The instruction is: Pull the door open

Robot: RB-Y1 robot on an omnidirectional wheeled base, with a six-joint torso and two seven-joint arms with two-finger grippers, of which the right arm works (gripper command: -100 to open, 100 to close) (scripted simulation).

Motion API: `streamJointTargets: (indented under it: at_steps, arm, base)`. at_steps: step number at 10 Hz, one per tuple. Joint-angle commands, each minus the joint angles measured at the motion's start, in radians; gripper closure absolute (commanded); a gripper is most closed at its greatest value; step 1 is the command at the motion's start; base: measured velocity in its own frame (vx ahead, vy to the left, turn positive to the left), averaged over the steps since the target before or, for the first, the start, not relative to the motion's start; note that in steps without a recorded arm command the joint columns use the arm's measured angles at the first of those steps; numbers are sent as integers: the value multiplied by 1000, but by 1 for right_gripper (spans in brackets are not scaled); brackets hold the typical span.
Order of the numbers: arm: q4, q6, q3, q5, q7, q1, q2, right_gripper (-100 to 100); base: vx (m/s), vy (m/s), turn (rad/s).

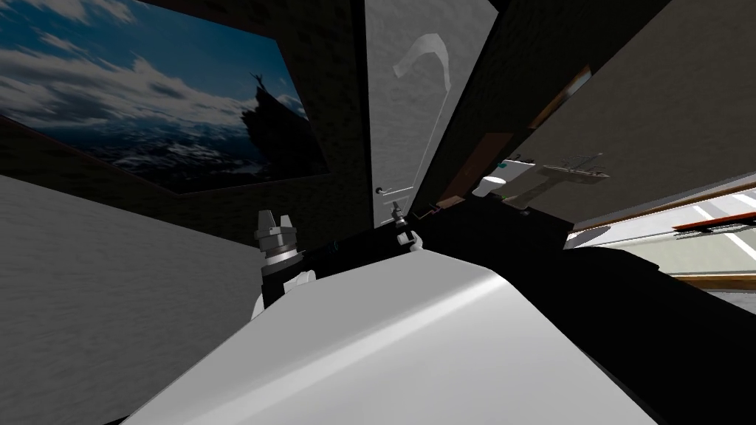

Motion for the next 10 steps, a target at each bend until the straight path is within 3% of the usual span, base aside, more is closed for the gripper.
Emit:
streamJointTargets:
  at_steps: [1,3,4,6,7,10]
  arm:
    - [30,0,-1,-2,-2,-13,-2,-100]
    - [107,-11,-1,-8,-7,-53,-11,-100]
    - [115,-11,-1,-8,-7,-53,-11,-100]
    - [186,-23,-1,-14,-13,-91,-19,-100]
    - [198,-23,-1,-14,-13,-91,-19,-100]
    - [310,-40,-1,-23,-20,-146,-31,-100]
  base:
    - [37,-34,34]
    - [58,-45,94]
    - [52,-49,32]
    - [57,-57,69]
    - [52,-48,44]
    - [66,-49,88]
